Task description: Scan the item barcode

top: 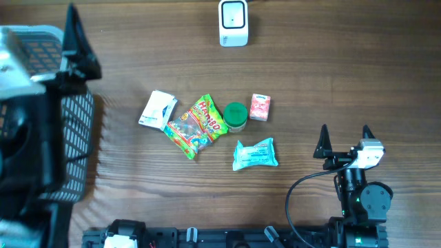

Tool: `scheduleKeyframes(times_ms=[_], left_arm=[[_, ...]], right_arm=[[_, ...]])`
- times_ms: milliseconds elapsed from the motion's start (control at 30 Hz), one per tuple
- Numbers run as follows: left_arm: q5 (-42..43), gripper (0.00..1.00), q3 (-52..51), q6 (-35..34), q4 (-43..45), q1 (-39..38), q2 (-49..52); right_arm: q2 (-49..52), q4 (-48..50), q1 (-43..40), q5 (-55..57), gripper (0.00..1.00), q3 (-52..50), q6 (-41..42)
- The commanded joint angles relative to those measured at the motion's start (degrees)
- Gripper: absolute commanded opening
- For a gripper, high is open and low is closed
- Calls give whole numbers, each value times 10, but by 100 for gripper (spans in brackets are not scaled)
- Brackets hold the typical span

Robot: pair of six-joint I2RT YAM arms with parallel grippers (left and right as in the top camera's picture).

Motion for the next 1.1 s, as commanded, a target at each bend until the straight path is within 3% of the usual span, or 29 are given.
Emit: scheduleKeyframes(times_ms=[0,200,300,333,433,533,633,733,867,967,1033,1067], left_arm=[[-30,100,74,27,-85,-2,-26],[15,100,83,19,-111,-2,-119],[33,100,83,26,-120,-3,-159],[32,100,83,34,-122,-3,-167],[31,100,76,40,-121,-4,-179],[31,100,42,42,-99,-4,-199],[31,100,-12,44,-58,-4,-230],[31,100,-56,44,-25,-4,-257],[31,100,-100,44,6,-4,-292],[31,100,-123,44,22,-4,-323],[31,100,-134,44,28,-4,-339],[31,100,-136,44,30,-4,-344]], right_arm=[[-3,3,2,12,100,-1,5],[-2,3,2,-29,99,-1,118],[-2,16,2,-101,100,0,307],[-2,35,2,-152,100,0,336],[4,59,2,-290,100,17,363],[43,2,2,-313,100,81,354],[142,-95,2,-341,100,197,303],[276,-256,2,-335,99,339,252],[441,-490,2,-378,100,500,284],[531,-488,2,-479,100,525,340],[579,-448,2,-484,100,525,364],[602,-438,4,-492,100,525,414]])
